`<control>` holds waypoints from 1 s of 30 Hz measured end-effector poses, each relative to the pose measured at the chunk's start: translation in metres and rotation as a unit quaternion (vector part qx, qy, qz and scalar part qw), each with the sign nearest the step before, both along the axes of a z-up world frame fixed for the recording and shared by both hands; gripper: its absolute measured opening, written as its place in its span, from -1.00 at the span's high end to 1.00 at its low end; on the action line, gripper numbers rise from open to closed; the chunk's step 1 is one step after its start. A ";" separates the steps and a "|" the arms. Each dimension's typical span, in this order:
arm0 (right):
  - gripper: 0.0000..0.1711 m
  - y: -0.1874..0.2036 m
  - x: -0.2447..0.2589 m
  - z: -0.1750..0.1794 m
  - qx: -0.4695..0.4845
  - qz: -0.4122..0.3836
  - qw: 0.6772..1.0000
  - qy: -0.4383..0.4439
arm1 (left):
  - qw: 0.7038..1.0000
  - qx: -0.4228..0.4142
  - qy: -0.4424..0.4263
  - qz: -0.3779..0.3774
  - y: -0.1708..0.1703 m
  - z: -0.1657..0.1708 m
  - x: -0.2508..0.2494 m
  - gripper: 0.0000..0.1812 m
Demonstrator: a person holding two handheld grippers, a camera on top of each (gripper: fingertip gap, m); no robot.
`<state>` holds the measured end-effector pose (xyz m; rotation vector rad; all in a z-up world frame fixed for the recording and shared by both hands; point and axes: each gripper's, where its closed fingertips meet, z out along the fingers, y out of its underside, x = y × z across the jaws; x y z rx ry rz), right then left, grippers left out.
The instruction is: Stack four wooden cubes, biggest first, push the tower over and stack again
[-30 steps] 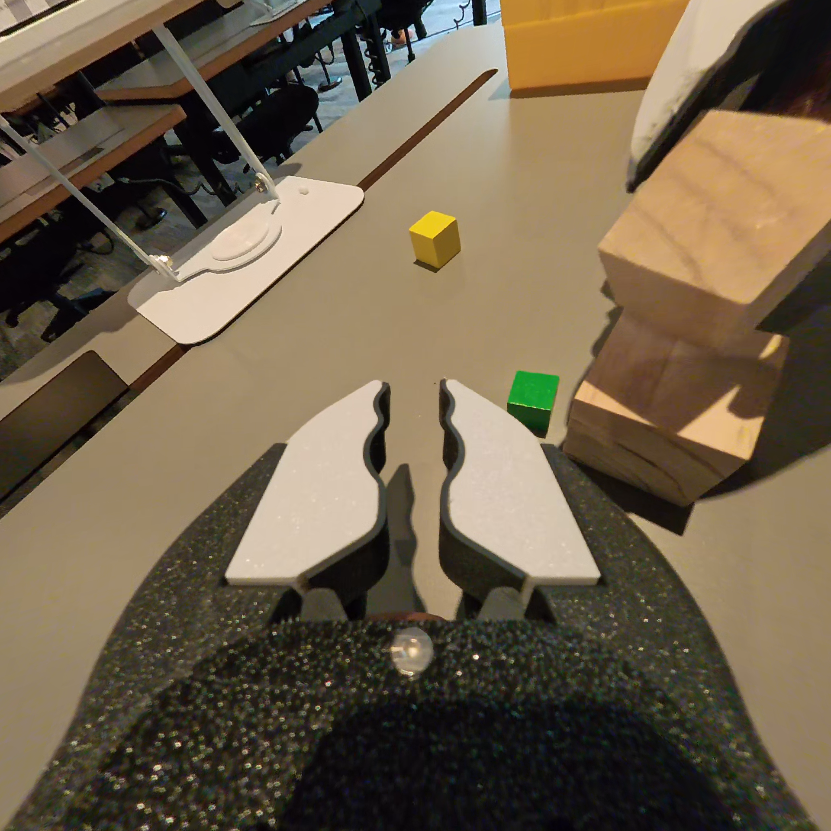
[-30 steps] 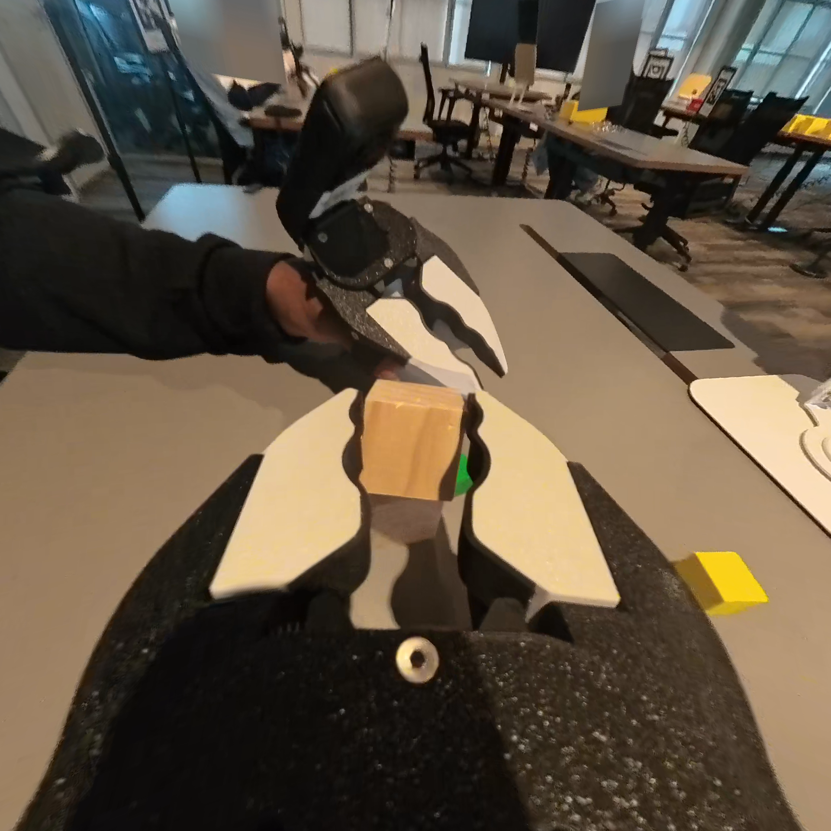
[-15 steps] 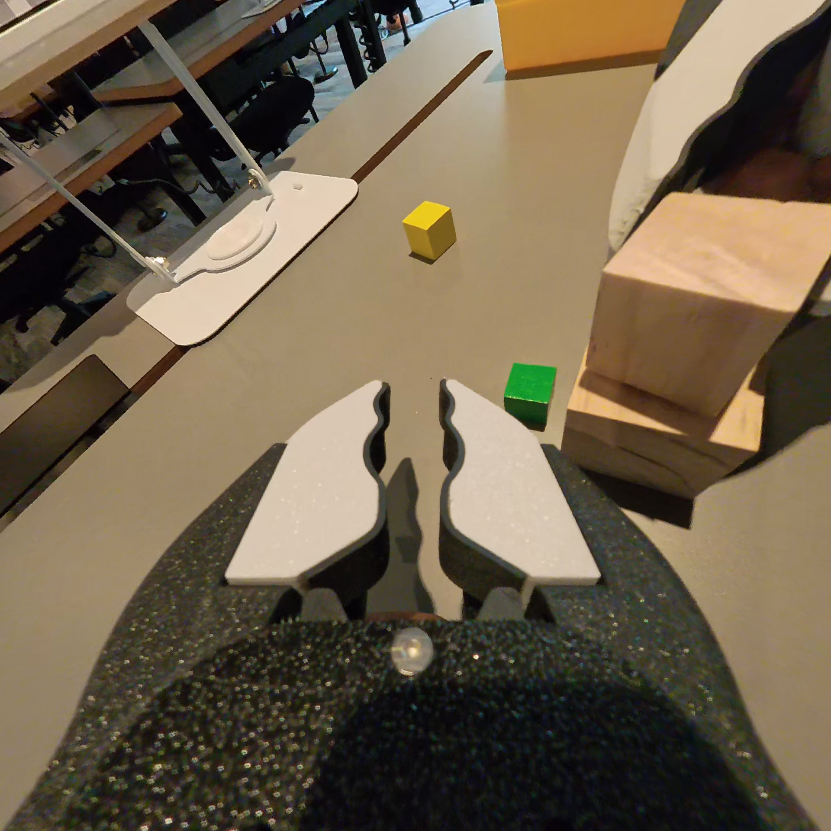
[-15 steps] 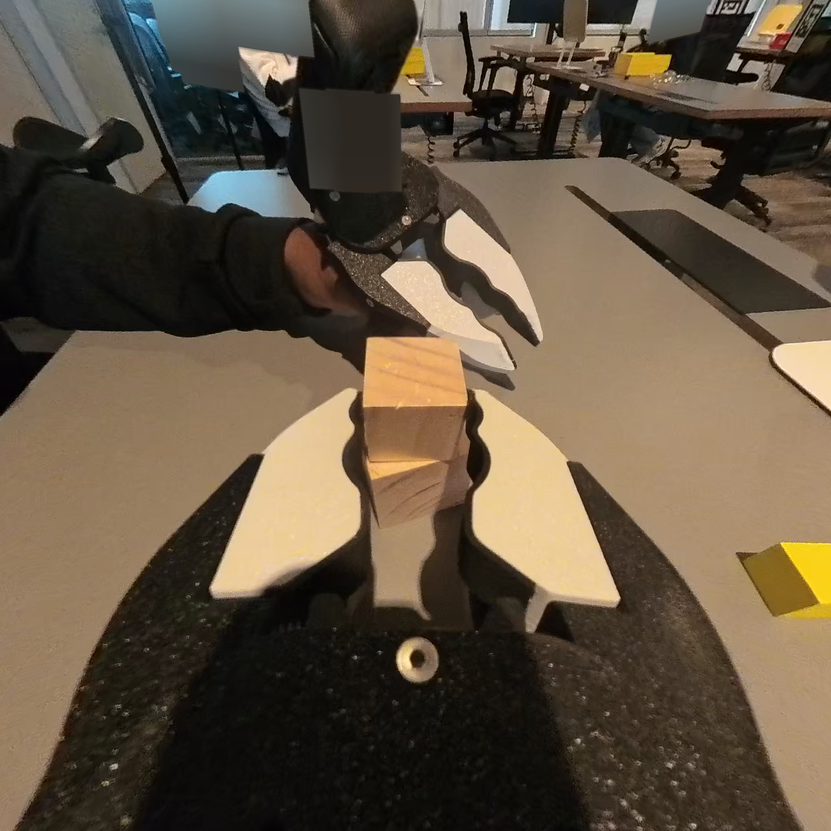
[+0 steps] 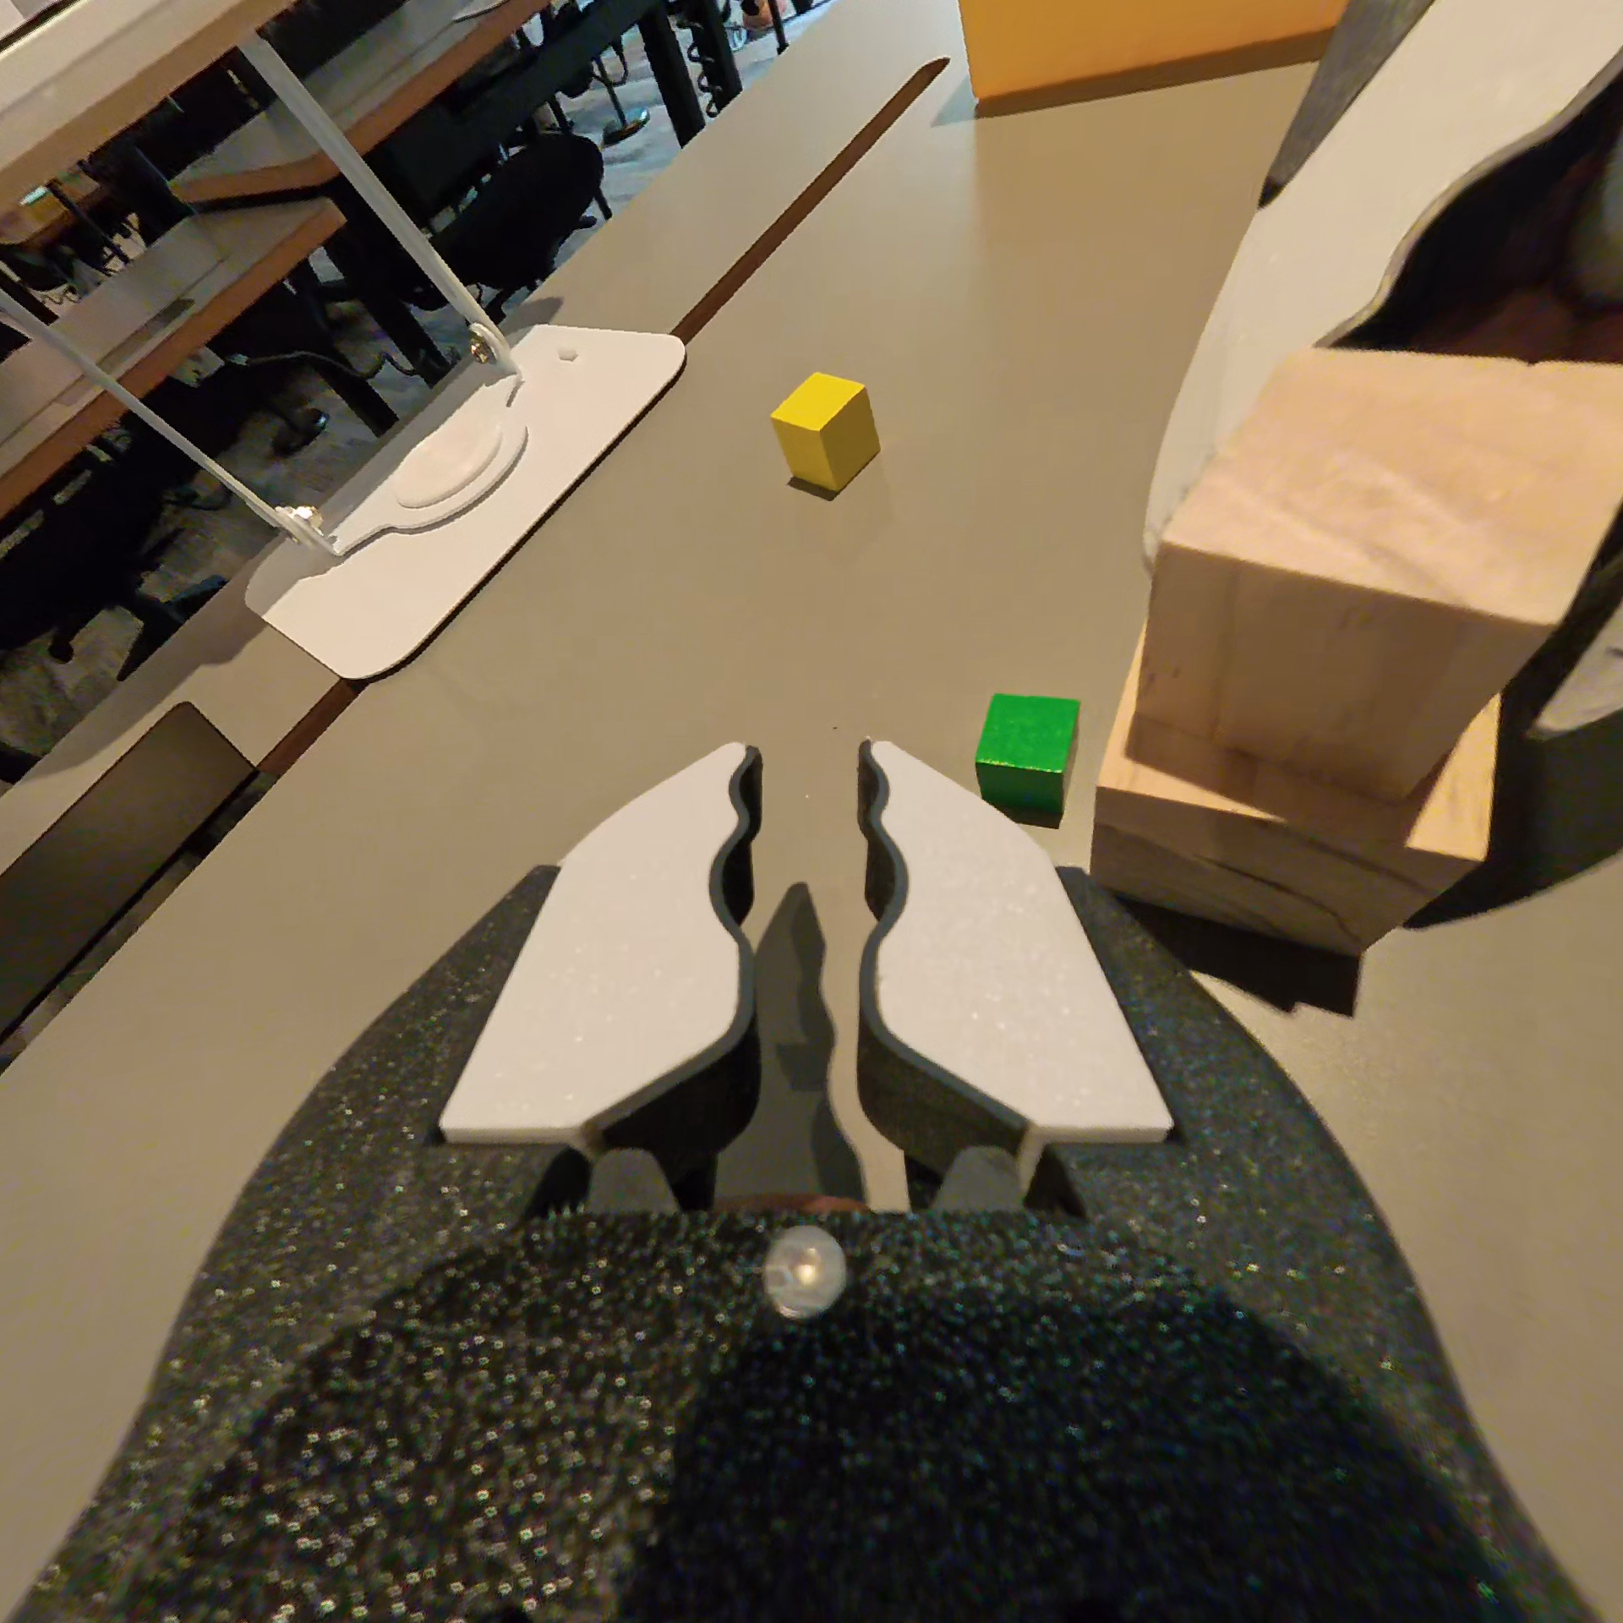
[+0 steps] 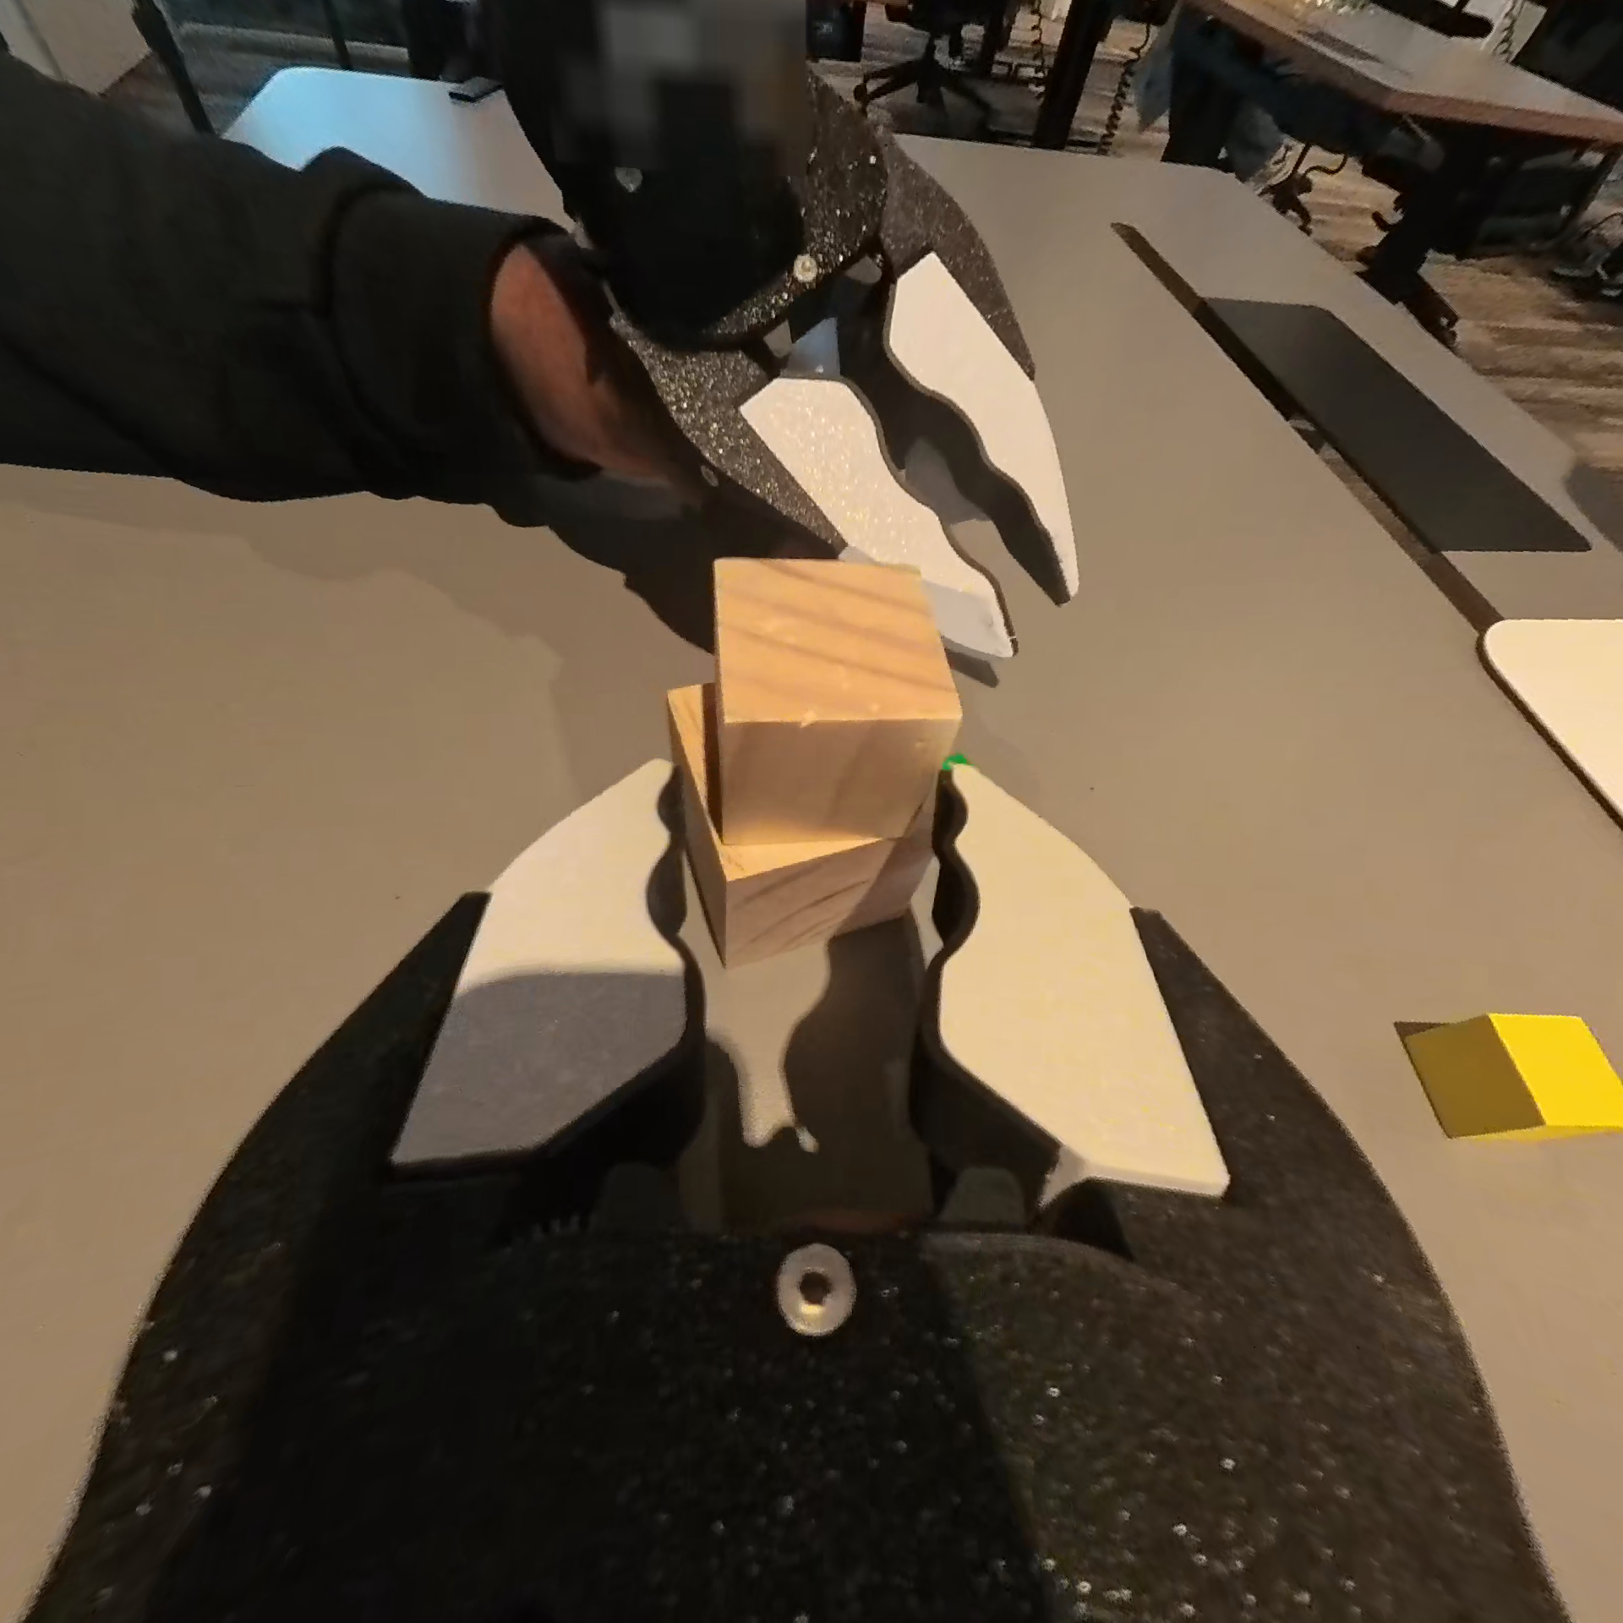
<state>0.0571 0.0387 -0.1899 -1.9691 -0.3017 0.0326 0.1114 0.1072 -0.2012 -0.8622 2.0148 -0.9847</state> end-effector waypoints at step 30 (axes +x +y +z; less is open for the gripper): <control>0.38 0.000 0.004 -0.004 -0.051 -0.118 0.992 -0.010 | 1.000 0.016 0.001 0.001 0.003 -0.003 -0.001 0.77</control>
